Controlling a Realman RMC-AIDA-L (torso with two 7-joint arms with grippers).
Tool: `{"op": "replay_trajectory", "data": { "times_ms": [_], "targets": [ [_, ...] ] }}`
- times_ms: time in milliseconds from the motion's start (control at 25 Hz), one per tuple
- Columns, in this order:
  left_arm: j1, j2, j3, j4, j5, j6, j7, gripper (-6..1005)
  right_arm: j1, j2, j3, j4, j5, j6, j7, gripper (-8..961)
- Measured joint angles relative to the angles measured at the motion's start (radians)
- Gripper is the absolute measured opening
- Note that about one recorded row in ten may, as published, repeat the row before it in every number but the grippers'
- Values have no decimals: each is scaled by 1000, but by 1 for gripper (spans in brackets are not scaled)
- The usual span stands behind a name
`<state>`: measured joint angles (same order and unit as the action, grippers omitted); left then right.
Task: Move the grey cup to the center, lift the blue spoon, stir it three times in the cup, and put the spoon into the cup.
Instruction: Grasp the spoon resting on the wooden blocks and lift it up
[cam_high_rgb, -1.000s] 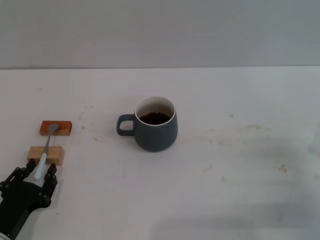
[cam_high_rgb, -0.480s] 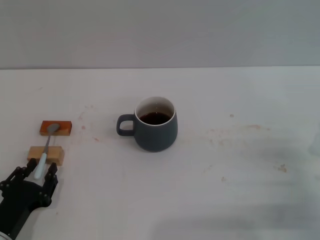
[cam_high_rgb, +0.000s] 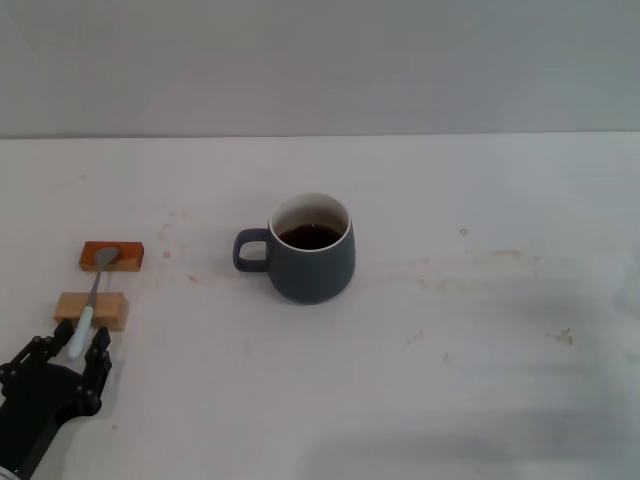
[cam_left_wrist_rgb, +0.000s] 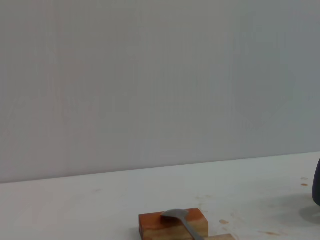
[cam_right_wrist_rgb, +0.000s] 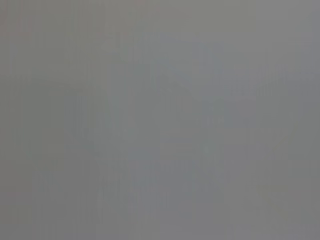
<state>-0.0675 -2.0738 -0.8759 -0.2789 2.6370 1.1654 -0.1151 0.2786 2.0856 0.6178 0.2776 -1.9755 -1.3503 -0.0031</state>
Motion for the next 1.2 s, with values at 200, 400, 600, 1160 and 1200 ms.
{"op": "replay_trajectory", "data": {
  "times_ms": [200,400,600,1160,1200],
  "targets": [
    [-1,0,1,0,0,-1,0,396,-3,1,0,0,0,-3,0,-2],
    [-12,0,-2,8,0,-9,7,384,-12,1,-1,6,0,-20,0,-1],
    [-27,1,-20,14,-3,-26,8,372,-19,1,-1,8,0,-28,0,-1],
    [-8,5,11,-29,7,36,77,172,-27,1,-10,8,0,-36,0,-2],
    [-4,11,21,-41,8,60,79,172,-27,1,-10,8,0,-36,0,-2]
  ]
}}
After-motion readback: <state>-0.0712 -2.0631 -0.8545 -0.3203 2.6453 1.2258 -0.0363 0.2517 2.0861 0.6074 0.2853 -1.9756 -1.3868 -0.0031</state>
